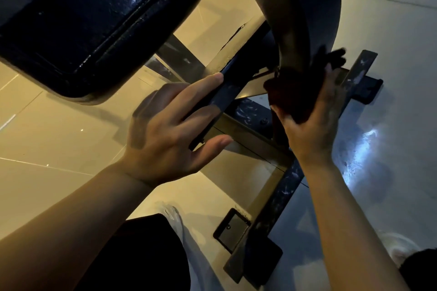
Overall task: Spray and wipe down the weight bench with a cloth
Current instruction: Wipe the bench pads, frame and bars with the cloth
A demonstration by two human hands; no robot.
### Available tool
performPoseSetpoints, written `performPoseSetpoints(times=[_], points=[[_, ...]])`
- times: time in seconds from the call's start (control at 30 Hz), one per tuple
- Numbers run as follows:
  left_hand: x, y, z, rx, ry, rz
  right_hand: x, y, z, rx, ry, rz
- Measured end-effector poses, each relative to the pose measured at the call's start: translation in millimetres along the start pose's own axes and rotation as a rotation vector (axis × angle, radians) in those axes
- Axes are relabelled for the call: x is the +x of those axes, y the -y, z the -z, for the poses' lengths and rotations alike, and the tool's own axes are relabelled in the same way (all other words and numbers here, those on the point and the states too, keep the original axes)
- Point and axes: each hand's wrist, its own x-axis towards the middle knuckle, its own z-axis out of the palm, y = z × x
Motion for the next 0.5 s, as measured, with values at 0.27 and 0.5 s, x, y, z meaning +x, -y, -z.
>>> performPoseSetpoints(times=[0.27,0.5], points=[[-3,2,1,0.024,0.026,-0.021,-52,-43,-24,-0.066,0.235,-0.314],[-3,2,1,-0.025,0.048,-0.007,-66,-64,-30,-0.425,0.417,-0.495]])
